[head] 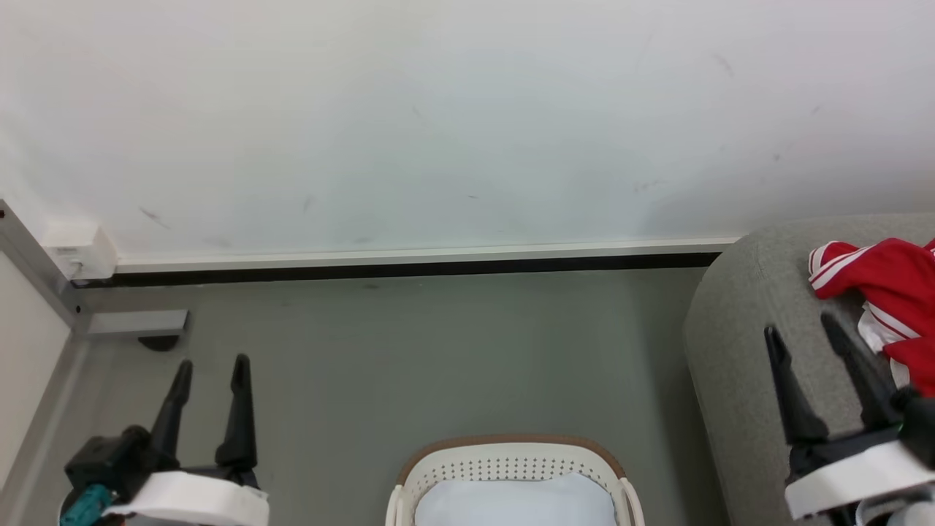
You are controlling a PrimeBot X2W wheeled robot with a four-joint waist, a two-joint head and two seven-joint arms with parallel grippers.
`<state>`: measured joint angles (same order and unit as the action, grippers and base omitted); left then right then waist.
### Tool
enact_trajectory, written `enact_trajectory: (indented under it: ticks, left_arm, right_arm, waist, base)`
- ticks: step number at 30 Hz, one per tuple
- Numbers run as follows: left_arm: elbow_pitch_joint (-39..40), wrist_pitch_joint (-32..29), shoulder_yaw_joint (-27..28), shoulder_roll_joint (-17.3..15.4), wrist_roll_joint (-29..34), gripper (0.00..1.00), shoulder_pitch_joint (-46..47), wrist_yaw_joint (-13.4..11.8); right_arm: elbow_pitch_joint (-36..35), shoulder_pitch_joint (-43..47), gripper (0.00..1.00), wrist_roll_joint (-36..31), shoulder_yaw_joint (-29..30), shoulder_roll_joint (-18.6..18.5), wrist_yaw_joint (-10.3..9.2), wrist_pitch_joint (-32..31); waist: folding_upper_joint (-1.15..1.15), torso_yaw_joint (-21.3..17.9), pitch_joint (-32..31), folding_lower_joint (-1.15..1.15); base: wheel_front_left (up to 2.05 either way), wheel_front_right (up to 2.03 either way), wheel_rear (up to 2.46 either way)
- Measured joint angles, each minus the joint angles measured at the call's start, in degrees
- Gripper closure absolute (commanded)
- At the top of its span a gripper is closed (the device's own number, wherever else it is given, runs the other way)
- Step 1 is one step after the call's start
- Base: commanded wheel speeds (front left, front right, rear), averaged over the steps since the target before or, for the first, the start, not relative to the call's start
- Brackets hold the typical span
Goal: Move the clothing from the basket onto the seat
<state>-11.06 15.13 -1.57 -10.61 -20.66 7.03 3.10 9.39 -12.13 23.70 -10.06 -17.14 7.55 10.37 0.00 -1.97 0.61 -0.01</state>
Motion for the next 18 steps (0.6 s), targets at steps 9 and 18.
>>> enact_trajectory:
  ticks: [9,18]
  left_arm:
    - [-2.99,0.0,3.26,4.24,4.8,0.0,-2.29,2.98]
    - [-4.42,0.0,3.72,5.31,7.01,0.0,-2.43,4.08]
  right_arm:
    - [4.09,5.24,0.0,-3.23,1.41,7.83,0.0,4.41]
    - [1.37,5.28,0.0,-5.55,3.03,10.49,0.0,4.59]
  waist:
    - [0.0,-0.12,-0.64,0.0]
    - [0.0,-0.78,-0.65,0.01]
  base:
    - [0.0,0.0,0.0]
    - [0.0,0.0,0.0]
